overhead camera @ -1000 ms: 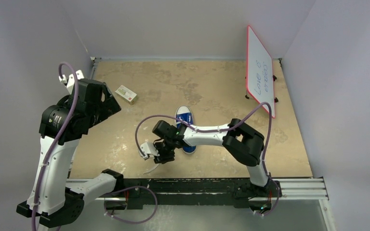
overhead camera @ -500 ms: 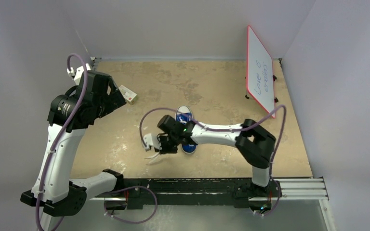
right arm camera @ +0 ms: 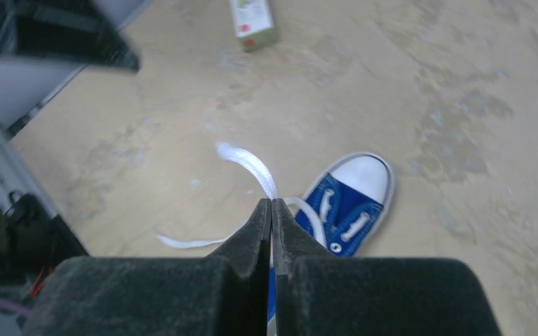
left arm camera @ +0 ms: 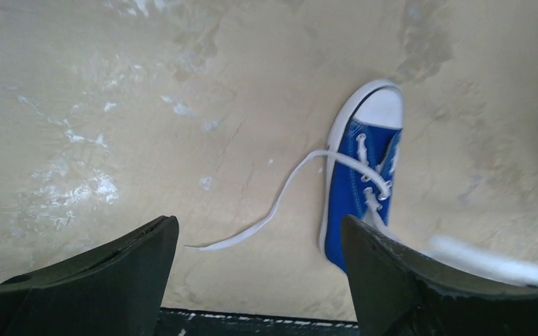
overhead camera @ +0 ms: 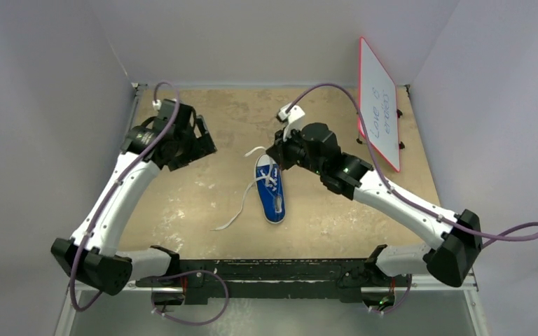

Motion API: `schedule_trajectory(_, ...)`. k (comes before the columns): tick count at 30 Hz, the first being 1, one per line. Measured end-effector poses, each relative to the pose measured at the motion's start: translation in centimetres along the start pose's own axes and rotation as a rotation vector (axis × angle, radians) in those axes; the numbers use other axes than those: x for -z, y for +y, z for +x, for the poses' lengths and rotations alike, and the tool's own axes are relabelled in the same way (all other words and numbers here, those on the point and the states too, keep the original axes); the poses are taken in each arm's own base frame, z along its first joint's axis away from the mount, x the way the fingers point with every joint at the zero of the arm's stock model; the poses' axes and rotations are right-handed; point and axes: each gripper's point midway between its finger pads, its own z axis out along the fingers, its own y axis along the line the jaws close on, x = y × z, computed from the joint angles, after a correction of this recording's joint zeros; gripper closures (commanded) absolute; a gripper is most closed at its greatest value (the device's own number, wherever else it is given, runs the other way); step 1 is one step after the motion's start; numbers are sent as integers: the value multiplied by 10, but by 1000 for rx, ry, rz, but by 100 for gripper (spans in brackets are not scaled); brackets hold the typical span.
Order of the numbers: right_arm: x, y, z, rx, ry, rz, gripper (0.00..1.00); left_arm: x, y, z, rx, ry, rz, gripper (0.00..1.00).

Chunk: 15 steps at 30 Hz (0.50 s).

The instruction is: Tie the shoes

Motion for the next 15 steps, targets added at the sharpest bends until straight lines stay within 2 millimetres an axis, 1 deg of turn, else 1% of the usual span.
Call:
schedule_trajectory(1, -3, -13, 3, -47, 9, 34, 100, -10, 2, 9, -3, 36, -12, 18)
schedule_trajectory(2, -8, -27, 8, -91, 25, 69, 100, -26, 3, 22, -11, 85, -23, 16)
schedule_trajectory(3, -12, -37, 13, -122, 39, 89, 100, -37, 6, 33, -17, 123, -33, 10)
schedule_trajectory(5, -22, -56, 25, -193, 73, 123, 100, -58, 13, 53, -25, 180, -57, 2)
schedule_trajectory(7, -28, -70, 38, -268, 111, 139, 100, -73, 23, 70, -29, 214, -79, 1)
schedule_trajectory(8, -29, -73, 42, -305, 126, 137, 100, -78, 25, 75, -30, 221, -79, 1)
schedule_trajectory(10, -29, -75, 47, -359, 150, 119, 100, -89, 22, 80, -28, 216, -49, 1)
schedule_trajectory(12, -28, -73, 46, -388, 155, 90, 100, -104, 16, 85, -34, 201, 7, 1)
schedule_trajectory(15, -26, -67, 43, -400, 164, 47, 100, -125, 10, 106, -92, 203, 88, 1)
